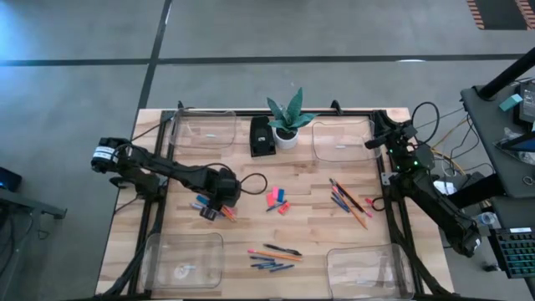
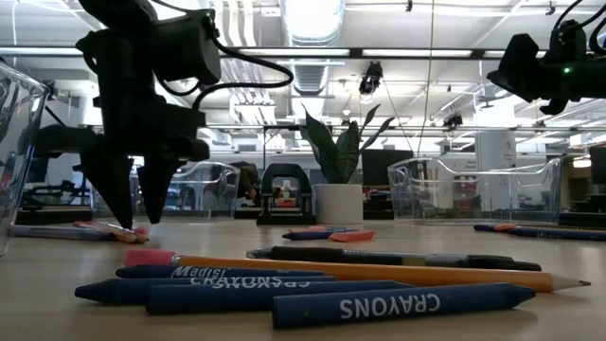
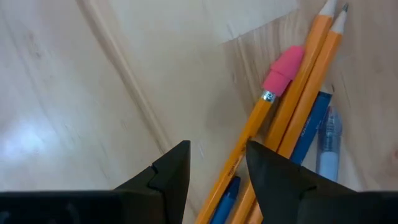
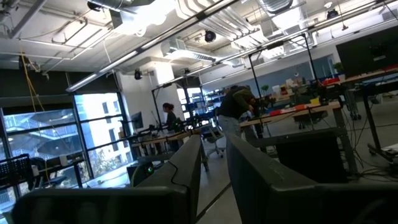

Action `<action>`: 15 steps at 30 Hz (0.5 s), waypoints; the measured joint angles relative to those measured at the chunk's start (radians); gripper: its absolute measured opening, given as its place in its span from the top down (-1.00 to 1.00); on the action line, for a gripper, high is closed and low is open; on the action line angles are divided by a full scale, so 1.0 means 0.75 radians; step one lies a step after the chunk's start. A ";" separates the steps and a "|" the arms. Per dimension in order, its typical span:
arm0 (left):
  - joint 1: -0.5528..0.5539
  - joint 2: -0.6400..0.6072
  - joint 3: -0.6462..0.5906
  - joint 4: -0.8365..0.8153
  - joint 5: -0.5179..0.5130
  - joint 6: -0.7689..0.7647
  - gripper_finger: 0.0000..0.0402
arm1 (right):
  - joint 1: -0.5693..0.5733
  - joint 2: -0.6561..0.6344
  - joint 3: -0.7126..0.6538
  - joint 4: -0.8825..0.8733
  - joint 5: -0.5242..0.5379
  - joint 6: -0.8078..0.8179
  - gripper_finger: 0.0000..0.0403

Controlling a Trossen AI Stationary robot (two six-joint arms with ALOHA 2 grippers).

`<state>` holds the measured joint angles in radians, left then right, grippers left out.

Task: Sort crayons/erasers/pens/pencils in bins
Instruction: Put the orange pencil into the top left transparent bin

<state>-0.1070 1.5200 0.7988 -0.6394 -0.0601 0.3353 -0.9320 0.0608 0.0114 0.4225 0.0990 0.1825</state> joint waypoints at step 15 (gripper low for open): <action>0.000 0.080 0.001 0.022 -0.018 0.194 0.30 | 0.000 0.000 0.000 -0.001 -0.001 0.000 0.66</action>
<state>-0.1069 1.5801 0.7999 -0.6227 -0.0736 0.4808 -0.9321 0.0608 0.0116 0.4221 0.0986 0.1825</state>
